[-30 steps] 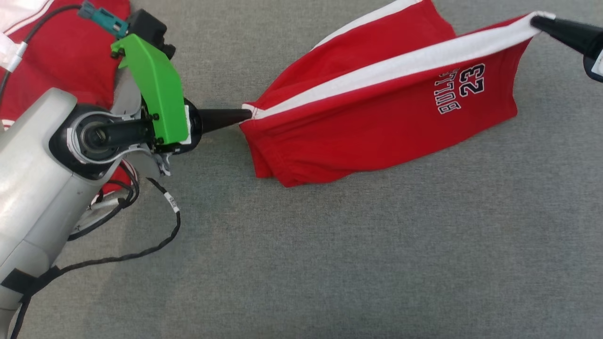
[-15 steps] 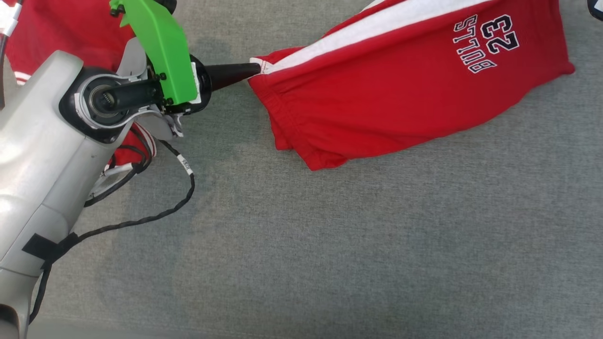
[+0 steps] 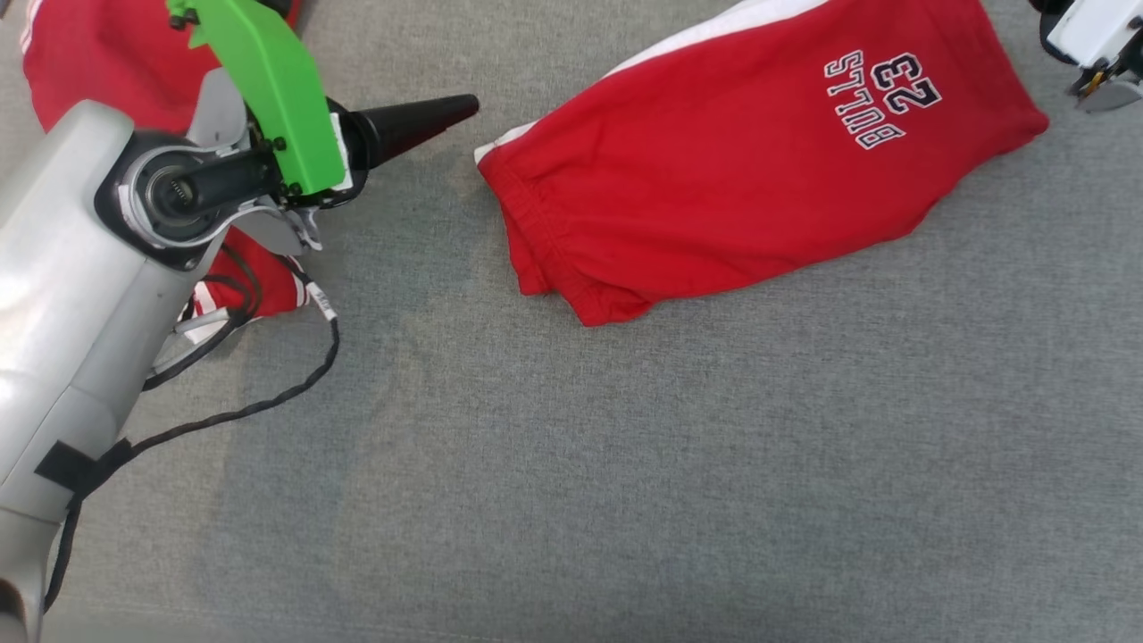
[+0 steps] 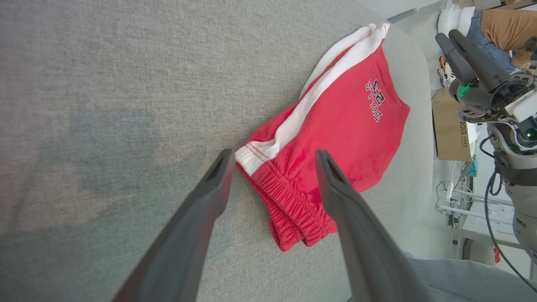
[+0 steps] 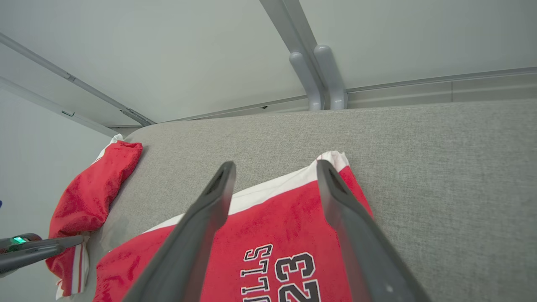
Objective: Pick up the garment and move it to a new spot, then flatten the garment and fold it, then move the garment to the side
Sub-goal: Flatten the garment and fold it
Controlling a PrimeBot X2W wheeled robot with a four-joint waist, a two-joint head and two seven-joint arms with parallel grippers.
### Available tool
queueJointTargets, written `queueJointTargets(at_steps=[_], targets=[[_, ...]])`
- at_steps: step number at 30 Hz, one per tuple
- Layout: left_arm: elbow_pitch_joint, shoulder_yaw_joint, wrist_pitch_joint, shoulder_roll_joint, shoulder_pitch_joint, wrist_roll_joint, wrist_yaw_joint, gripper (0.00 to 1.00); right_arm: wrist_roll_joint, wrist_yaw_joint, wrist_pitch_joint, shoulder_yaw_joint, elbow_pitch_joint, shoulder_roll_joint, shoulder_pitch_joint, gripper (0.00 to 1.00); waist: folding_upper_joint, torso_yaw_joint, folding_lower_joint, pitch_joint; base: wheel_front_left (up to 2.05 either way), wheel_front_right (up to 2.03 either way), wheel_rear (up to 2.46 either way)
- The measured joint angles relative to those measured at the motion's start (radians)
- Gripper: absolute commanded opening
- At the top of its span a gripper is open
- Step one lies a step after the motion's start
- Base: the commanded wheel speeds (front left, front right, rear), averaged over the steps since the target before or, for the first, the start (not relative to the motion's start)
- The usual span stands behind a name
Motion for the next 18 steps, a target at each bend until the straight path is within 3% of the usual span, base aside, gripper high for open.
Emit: queueJointTargets(at_steps=[4,8,11,18], targets=[[-0.040,0.003,-0.154,0.039,0.023,0.110,-0.018,1.00,-0.015,0.000,-0.091,0.024,-0.033,-0.007,0.053,1.00,0.0000,-0.006,0.0000,-0.043,0.00,0.00,0.00],[-0.097,-0.008,-0.365,0.067,0.079,0.262,-0.006,1.00,-0.046,0.000,-0.179,0.051,0.005,-0.033,0.112,1.00,0.0000,-0.009,0.0000,-0.085,0.00,0.00,0.00],[-0.158,-0.008,-0.513,0.067,0.137,0.343,0.036,1.00,-0.051,0.000,-0.225,0.060,0.069,-0.037,0.148,1.00,0.0000,-0.003,0.0000,-0.110,0.00,0.00,0.00],[-0.317,-0.015,-0.820,0.072,0.273,0.541,0.220,1.00,0.008,0.000,-0.200,0.068,0.192,-0.023,0.189,1.00,0.0000,0.053,0.0000,-0.124,0.00,0.00,0.00]])
